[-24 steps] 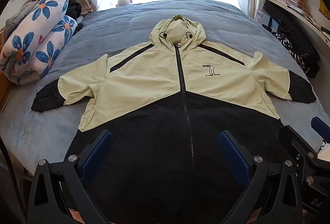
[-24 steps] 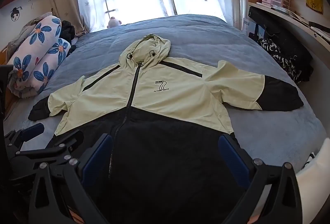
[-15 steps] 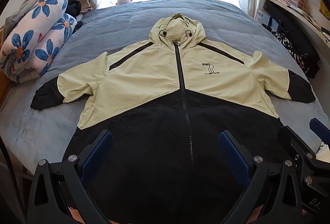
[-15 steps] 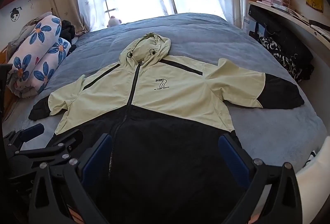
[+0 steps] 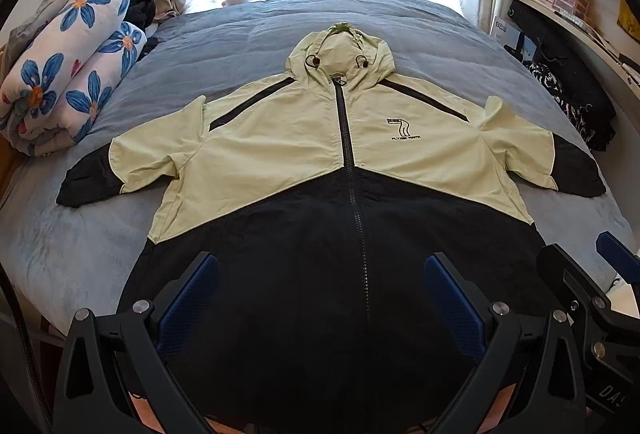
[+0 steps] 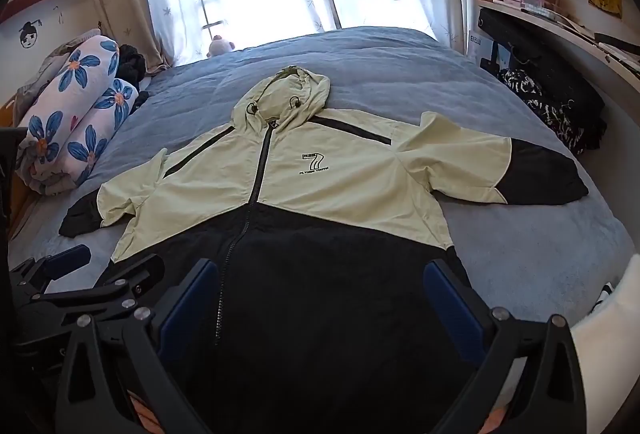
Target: Fold large clothes
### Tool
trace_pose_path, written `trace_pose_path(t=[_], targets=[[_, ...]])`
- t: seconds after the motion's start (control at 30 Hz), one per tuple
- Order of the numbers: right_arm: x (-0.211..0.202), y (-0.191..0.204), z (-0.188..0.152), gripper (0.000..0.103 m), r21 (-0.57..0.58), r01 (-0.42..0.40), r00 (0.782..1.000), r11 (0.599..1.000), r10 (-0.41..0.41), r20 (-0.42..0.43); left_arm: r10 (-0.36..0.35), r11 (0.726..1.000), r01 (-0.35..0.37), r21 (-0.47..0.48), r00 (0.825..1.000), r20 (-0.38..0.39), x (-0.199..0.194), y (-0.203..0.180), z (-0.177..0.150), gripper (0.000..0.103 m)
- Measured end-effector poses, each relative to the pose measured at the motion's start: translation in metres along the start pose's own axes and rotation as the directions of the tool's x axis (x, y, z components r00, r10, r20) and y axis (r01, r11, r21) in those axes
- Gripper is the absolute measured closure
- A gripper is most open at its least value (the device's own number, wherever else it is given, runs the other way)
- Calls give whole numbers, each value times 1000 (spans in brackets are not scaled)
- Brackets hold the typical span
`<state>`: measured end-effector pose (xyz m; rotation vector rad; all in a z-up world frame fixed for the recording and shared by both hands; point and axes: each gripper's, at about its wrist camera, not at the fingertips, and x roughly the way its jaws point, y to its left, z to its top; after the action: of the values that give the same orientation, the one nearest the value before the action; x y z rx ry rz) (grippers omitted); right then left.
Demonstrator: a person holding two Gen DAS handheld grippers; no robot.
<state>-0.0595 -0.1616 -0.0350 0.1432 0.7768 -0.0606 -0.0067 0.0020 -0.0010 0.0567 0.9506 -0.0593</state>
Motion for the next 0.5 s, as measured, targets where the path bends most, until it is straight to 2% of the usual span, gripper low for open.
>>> trace_pose_path(t=[0.07, 0.5], targets=[[-10, 0, -5, 0, 9, -1, 1000, 1000, 1, 2, 3, 1000, -3, -1, 1000, 3, -3, 0, -2, 2], [-15, 0, -7, 0, 13, -8, 1000, 1000, 8, 3, 3, 1000, -3, -6, 1000, 8, -17, 1, -9, 2]])
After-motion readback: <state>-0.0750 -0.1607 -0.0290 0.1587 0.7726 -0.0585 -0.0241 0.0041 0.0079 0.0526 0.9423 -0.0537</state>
